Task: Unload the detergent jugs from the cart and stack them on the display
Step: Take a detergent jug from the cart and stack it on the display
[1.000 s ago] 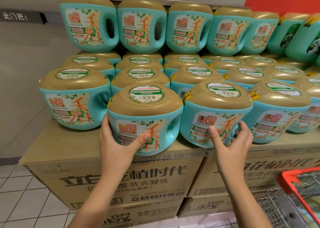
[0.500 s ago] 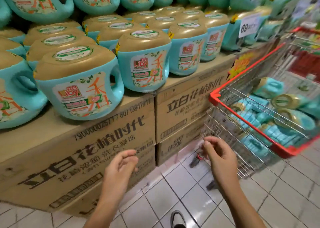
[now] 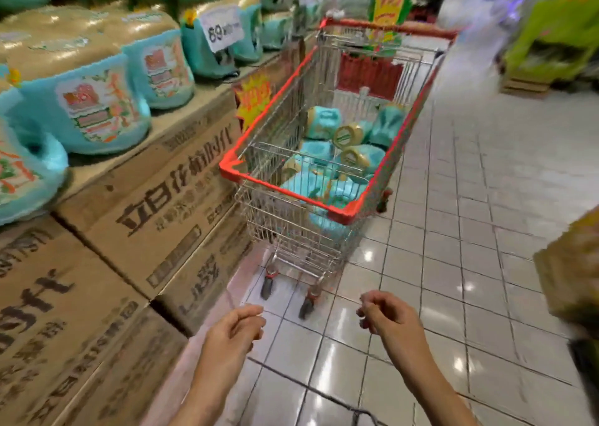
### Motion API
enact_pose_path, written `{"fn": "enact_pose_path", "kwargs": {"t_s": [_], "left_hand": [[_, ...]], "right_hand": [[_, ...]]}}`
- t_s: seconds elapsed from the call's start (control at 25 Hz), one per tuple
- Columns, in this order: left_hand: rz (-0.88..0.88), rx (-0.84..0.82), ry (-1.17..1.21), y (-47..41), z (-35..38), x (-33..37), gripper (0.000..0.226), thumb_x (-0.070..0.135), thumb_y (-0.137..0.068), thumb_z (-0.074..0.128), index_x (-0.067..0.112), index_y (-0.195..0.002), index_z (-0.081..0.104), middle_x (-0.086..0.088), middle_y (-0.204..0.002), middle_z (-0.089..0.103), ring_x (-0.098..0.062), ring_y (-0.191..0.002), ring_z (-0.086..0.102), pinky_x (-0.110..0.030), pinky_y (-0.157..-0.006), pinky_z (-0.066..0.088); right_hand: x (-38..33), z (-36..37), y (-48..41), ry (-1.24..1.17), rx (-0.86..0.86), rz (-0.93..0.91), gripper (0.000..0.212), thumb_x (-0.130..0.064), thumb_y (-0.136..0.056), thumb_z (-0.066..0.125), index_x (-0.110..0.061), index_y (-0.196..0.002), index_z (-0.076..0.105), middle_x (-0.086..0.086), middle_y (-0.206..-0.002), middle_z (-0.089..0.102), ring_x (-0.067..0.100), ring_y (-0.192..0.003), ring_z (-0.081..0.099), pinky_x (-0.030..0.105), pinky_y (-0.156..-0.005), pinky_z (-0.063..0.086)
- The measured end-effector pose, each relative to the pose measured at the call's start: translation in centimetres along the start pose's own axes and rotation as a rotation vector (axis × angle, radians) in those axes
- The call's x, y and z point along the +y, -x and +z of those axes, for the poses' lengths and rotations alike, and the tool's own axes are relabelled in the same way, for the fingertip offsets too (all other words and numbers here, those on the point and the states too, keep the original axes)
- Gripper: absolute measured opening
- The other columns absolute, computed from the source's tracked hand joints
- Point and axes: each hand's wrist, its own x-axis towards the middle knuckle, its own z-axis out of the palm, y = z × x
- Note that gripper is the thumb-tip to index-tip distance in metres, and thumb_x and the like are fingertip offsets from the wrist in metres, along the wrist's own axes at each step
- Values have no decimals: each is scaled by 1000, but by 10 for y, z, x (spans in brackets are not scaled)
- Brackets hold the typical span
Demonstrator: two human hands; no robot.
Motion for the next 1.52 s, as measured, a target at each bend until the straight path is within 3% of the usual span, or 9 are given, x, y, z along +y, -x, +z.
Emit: {"fn": "enact_pose_path", "kwargs": {"t_s": [0.16, 0.48, 0.6, 0.72, 0.84, 1.04, 1.16, 1.36, 1.52], "left_hand": [[63, -53, -11, -34, 85, 22, 13, 8, -90, 64, 18, -92, 72, -1, -75, 70, -18, -76, 61, -26, -67, 46], [147, -46, 92, -102, 218, 91, 16, -1, -90, 61, 9, -96, 71, 3, -65, 66, -9, -61, 57, -15, -55, 45], [215, -23, 124, -147, 248, 129, 16, -1, -90, 60, 11, -94, 71, 0, -71, 68, -2, -56, 60, -11, -51, 47], [247, 3, 176, -204, 274, 168, 16, 1, -90, 61, 14, -93, 71, -3, -83, 71, -6, -70, 63, -14, -62, 50], [277, 42, 199, -271, 298, 207, 15, 0, -89, 61, 11, -95, 70, -2, -82, 70, 0, -65, 64, -8, -60, 49], [267, 96, 161, -370, 339, 267, 15, 5, -90, 62, 17, -92, 70, 2, -83, 71, -8, -75, 63, -10, -61, 49], [252, 91, 111, -419, 376, 289, 15, 5, -91, 61, 17, -95, 70, 1, -83, 70, -6, -72, 61, -7, -56, 45], [219, 143, 83, -506, 447, 309, 15, 7, -90, 62, 18, -98, 69, -1, -89, 69, -10, -79, 61, -21, -73, 47], [164, 187, -55, -567, 516, 308, 28, 3, -86, 65, 9, -114, 66, 2, -87, 63, -6, -74, 56, -6, -64, 42]], "right_hand": [[-2, -64, -51, -21, -41, 15, 13, -5, -87, 63, -16, -86, 70, 16, -74, 68, 11, -61, 63, 16, -59, 49], [-47, -162, -184, 9, -86, -63, 9, -10, -90, 63, -16, -88, 70, 7, -76, 71, 8, -65, 64, 14, -61, 49], [-70, -171, -251, 15, -78, -130, 8, -13, -91, 63, -17, -90, 70, 7, -78, 71, 9, -65, 64, 15, -62, 50], [-95, -168, -324, 10, -83, -184, 12, -11, -91, 62, -19, -87, 69, 8, -75, 70, 9, -65, 63, 15, -62, 48], [-126, -160, -409, -15, -104, -222, 10, -6, -91, 61, -13, -91, 69, 12, -80, 68, 13, -70, 63, 17, -65, 52], [-178, -155, -549, 11, -42, -294, 10, -3, -89, 62, -9, -95, 67, 17, -78, 64, 15, -69, 61, 15, -60, 50], [-196, -158, -631, 32, -29, -275, 11, -4, -91, 60, -12, -97, 65, 14, -84, 63, 19, -75, 60, 22, -66, 53], [-219, -173, -768, 121, -64, -296, 13, -7, -90, 60, -18, -95, 64, 8, -83, 66, 13, -68, 61, 19, -62, 50], [-229, -177, -860, 208, -155, -309, 14, -7, -89, 58, -14, -98, 66, 3, -73, 61, 9, -59, 52, 16, -52, 44]]}}
